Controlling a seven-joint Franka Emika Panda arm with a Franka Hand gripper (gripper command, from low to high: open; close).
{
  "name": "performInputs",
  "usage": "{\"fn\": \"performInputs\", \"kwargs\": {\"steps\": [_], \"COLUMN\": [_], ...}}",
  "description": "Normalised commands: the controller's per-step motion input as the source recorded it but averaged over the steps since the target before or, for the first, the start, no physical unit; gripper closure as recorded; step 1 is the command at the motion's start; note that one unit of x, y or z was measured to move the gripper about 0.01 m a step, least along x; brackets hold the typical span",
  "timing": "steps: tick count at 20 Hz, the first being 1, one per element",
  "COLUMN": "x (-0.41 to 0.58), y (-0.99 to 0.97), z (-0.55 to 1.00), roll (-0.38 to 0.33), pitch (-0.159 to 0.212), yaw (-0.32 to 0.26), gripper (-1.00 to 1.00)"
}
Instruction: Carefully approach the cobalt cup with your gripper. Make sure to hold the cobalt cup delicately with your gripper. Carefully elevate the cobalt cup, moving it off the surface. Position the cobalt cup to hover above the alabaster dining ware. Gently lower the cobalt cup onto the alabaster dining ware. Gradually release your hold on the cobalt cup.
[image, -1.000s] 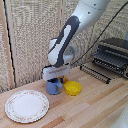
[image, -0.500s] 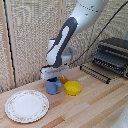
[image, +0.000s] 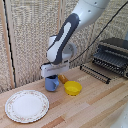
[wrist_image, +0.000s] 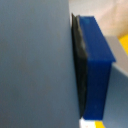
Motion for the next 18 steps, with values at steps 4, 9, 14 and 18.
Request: {"fn": "performInputs", "kwargs": {"steps": [4, 9, 14, 18], "x": [0.176, 0.178, 0.151, 0.111], "y": [0.16, 0.67, 0.85, 0.87], "z": [0.85, 0.69, 0.42, 0.11], "roll": [0.106, 0.084, 0.028, -0.001], "pitch": [0.018, 0.046, 0.058, 0.073], "yaw": [0.003, 0.024, 0.031, 0.046], "gripper": [1.0, 1.0, 1.0, 1.0]}}
